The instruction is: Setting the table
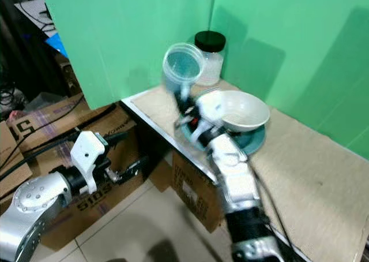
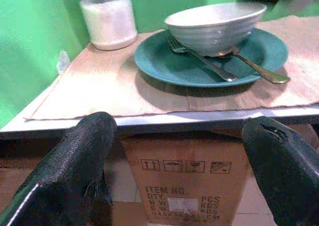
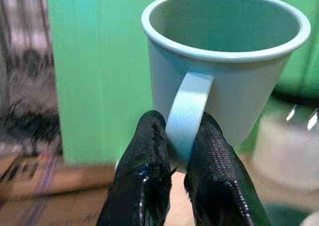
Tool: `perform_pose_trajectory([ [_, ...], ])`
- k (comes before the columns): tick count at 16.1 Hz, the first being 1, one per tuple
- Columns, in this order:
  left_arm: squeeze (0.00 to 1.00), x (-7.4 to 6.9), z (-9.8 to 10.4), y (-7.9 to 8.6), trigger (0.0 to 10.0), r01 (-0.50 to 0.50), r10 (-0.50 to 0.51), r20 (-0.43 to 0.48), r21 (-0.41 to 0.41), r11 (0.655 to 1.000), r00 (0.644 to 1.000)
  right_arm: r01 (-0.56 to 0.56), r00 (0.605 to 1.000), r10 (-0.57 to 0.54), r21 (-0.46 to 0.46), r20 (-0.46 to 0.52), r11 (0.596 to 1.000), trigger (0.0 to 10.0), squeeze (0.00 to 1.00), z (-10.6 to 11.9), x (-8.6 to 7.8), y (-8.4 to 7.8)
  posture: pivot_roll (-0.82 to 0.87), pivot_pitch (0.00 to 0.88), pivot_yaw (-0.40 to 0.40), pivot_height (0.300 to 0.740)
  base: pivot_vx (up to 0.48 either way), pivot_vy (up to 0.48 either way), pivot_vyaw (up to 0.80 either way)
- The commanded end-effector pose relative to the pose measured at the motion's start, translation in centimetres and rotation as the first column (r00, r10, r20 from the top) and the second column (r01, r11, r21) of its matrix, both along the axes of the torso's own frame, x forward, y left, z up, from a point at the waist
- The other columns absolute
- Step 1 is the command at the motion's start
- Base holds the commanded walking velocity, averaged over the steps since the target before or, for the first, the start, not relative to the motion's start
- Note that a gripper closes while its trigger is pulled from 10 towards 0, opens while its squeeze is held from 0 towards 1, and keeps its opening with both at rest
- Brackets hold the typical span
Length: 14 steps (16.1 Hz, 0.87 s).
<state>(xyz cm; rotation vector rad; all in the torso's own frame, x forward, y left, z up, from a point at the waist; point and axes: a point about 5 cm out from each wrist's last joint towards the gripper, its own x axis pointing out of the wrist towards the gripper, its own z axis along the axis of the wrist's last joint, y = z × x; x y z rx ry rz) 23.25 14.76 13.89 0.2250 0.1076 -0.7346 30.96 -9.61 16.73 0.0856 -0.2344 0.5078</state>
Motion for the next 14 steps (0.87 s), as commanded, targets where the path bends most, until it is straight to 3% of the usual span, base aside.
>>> perform_pose_trajectory([
  [1,0.00,0.2,1.1,-0.1,10.0,-0.025,0.026,0.057,-0.014,1.000,0.998,0.041,0.998,-0.043,0.036,0.049,0.998,10.0,0.00,2.1,-0.5,-1.3,0.13,0.000,-0.035,0.740,0.000,0.000,0.00],
  [2,0.00,0.6,1.6,0.1,10.0,-0.095,0.098,0.094,-0.038,0.995,0.991,0.070,0.994,-0.073,0.041,0.081,0.997,10.0,0.00,2.9,-1.1,-2.2,0.12,0.000,-0.039,0.740,0.000,0.000,0.00],
  [4,0.00,1.7,2.7,0.7,10.0,-0.266,0.276,0.149,-0.086,0.960,0.949,0.155,0.987,-0.153,-0.033,0.057,0.987,10.0,0.00,2.7,-2.1,-3.3,0.11,0.000,-0.046,0.740,0.000,0.000,-0.24],
  [6,0.00,2.1,3.6,0.4,10.0,-0.304,0.327,0.173,-0.145,0.941,0.929,0.226,0.974,-0.224,-0.067,0.034,0.972,10.0,0.00,2.2,-2.6,-4.1,0.10,0.000,-0.054,0.740,0.000,0.000,-0.70],
  [9,0.00,3.4,4.4,-0.3,10.0,-0.403,0.437,0.195,-0.190,0.895,0.878,0.249,0.967,-0.248,-0.003,-0.050,0.969,10.0,0.00,1.9,-3.4,-4.3,0.10,0.000,-0.069,0.740,0.000,0.000,-0.80],
  [10,0.00,4.0,5.0,-0.9,10.0,-0.416,0.449,0.223,-0.183,0.891,0.865,0.247,0.968,-0.247,0.005,-0.055,0.969,10.0,0.00,2.1,-3.4,-4.1,0.11,0.000,-0.073,0.740,0.000,0.000,-0.80],
  [12,0.00,3.6,5.0,-2.1,10.0,-0.358,0.384,0.244,-0.146,0.922,0.891,0.268,0.961,-0.267,0.001,-0.065,0.963,10.0,0.00,2.1,-3.3,-4.1,0.11,0.000,-0.075,0.740,0.000,0.000,-0.80],
  [14,0.00,3.5,4.9,-1.8,10.0,-0.347,0.370,0.227,-0.139,0.928,0.901,0.293,0.952,-0.288,0.038,-0.103,0.955,10.0,0.00,2.0,-3.3,-4.4,0.11,0.000,-0.075,0.740,0.000,0.000,-0.80],
])
